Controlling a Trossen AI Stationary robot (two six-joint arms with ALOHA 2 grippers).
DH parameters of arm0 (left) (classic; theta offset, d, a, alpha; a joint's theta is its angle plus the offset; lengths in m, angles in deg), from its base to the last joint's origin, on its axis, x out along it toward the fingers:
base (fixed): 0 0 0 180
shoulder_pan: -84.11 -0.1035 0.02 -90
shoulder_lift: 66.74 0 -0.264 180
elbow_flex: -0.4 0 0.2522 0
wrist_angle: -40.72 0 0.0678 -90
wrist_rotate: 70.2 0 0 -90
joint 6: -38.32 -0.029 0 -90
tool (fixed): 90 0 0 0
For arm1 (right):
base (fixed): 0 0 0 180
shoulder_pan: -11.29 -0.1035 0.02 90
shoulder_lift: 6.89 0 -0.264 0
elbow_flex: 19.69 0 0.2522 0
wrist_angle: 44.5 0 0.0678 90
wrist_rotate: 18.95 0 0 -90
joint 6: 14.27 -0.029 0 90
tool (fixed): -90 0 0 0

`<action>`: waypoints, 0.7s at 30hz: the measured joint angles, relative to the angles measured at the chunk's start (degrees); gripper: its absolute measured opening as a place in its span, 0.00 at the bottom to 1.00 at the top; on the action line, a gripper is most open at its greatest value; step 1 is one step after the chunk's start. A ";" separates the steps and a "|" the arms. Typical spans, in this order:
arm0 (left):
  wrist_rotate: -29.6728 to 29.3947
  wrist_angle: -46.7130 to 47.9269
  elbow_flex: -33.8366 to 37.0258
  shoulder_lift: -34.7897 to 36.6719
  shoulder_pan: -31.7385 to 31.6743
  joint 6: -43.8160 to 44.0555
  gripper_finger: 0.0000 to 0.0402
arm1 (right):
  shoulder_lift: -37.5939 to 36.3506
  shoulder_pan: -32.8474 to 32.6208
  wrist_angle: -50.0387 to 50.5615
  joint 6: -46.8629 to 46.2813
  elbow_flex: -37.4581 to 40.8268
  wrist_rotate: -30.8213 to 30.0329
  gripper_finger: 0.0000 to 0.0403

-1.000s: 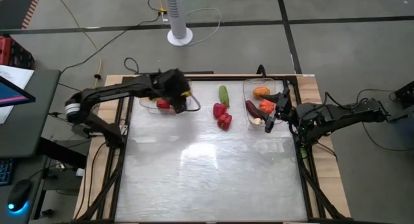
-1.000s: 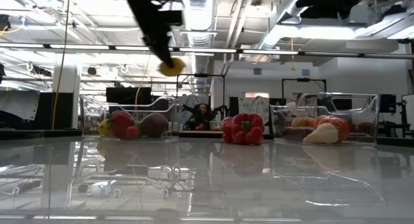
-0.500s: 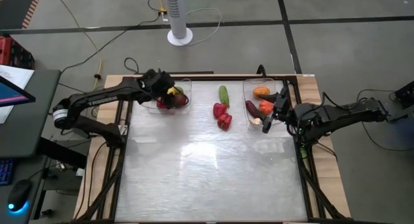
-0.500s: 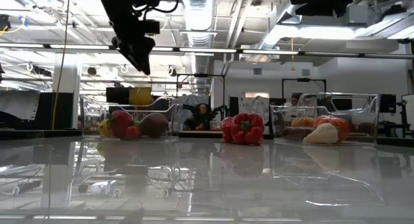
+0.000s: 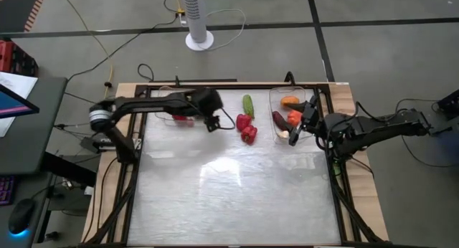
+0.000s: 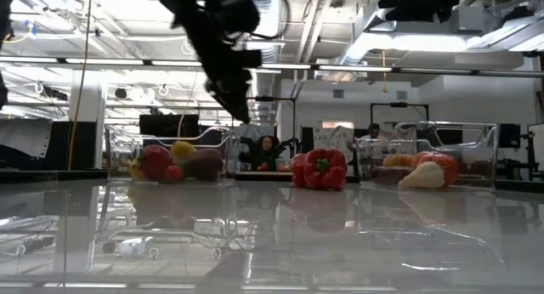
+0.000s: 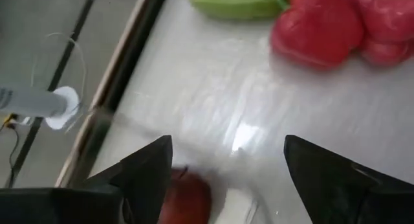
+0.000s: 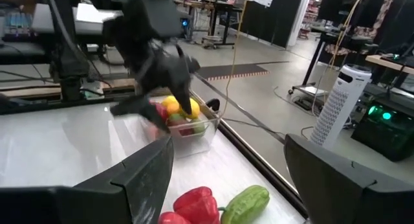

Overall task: Sort produce into baskets
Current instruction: Put the top red bell pepper into the right transparent bin

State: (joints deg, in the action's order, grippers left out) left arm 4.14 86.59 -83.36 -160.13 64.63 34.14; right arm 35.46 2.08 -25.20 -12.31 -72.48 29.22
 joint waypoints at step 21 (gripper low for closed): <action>12.25 -7.70 -17.33 -21.13 0.70 17.52 0.74 | -0.03 -0.07 0.41 0.68 0.00 0.01 0.79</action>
State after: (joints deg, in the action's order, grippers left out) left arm 16.39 78.89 -100.69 -181.26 65.34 51.67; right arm 35.43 2.01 -24.79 -11.64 -72.48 29.22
